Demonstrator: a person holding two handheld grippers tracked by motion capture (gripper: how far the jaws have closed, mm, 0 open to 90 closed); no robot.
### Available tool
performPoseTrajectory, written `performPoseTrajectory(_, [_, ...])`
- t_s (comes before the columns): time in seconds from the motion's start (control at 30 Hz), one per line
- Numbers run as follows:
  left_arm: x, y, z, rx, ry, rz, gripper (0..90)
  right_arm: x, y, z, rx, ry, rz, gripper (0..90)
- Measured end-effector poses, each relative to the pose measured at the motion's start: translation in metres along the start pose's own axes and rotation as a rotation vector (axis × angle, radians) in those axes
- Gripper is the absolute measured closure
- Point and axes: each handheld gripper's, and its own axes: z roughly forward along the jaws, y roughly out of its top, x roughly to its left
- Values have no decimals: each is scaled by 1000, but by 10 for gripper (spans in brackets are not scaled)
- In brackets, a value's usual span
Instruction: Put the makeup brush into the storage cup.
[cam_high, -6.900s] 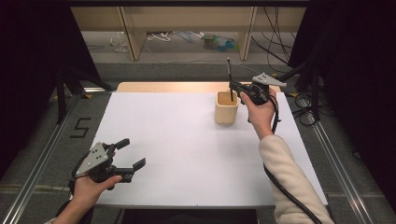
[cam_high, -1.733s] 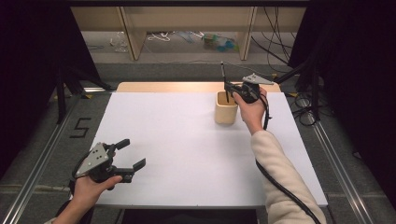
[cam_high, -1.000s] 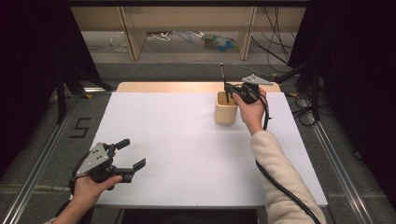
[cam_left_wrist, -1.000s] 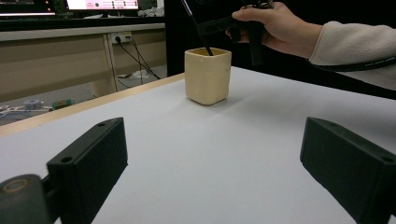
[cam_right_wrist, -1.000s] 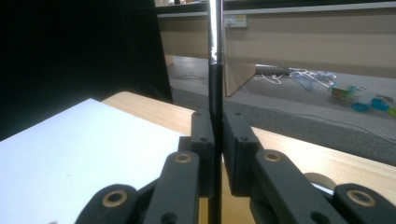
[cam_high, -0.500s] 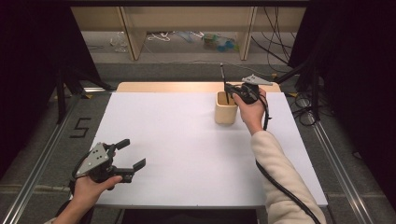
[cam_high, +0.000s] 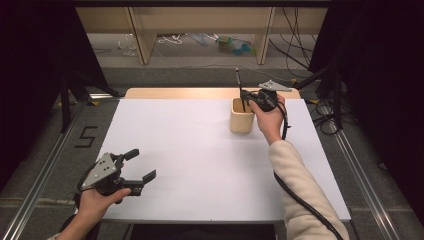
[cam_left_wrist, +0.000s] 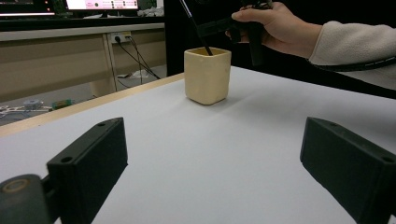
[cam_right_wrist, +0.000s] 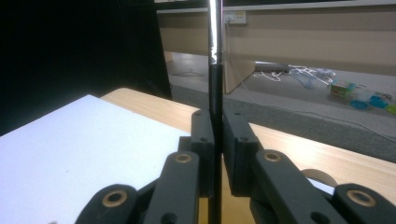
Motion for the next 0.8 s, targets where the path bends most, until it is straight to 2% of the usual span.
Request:
performPoseTrajectory(0.07, [0, 0, 0, 1, 1, 2, 70, 0, -1, 1, -20, 4, 5, 840])
performPoseTrajectory(0.1, [0, 0, 0, 1, 1, 2, 70, 0, 0, 0, 2, 0, 4, 840])
performPoseTrajectory(0.6, [-1, 0, 0, 0, 1, -8, 70, 0, -2, 1, 3, -2, 3, 839])
performPoseTrajectory(0.8, [0, 0, 0, 1, 1, 1, 70, 0, -2, 1, 10, -5, 1, 839])
